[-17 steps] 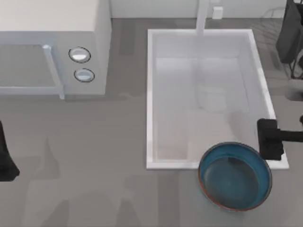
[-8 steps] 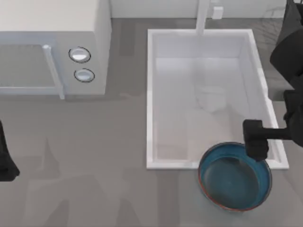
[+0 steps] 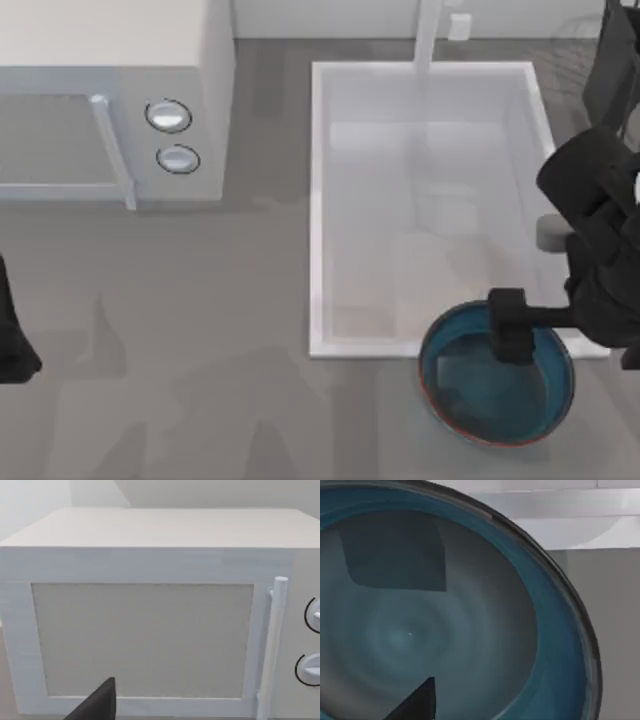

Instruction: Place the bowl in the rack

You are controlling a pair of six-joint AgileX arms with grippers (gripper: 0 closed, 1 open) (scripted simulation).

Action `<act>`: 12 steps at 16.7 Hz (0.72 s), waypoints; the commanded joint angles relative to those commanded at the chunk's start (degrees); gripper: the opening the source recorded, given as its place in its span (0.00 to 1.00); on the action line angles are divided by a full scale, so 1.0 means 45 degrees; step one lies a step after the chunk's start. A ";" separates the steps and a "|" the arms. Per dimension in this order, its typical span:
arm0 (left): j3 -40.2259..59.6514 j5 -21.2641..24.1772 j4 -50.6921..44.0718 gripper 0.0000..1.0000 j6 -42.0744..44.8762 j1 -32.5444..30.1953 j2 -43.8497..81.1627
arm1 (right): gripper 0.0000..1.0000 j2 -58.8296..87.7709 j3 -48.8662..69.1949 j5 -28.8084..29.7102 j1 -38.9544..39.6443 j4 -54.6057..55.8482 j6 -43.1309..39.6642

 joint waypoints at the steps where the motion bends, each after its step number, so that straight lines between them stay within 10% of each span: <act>1: 0.0000 0.0000 0.0000 1.00 0.0000 0.0000 0.0000 | 1.00 0.0241 -0.0370 -0.0001 -0.0012 0.0626 -0.0008; 8: 0.0000 0.0000 0.0000 1.00 0.0000 0.0000 0.0000 | 1.00 0.0767 -0.1172 -0.0001 -0.0033 0.1844 -0.0021; 12: 0.0000 0.0000 0.0000 1.00 0.0000 0.0000 0.0000 | 0.70 0.0767 -0.1172 -0.0001 -0.0033 0.1844 -0.0021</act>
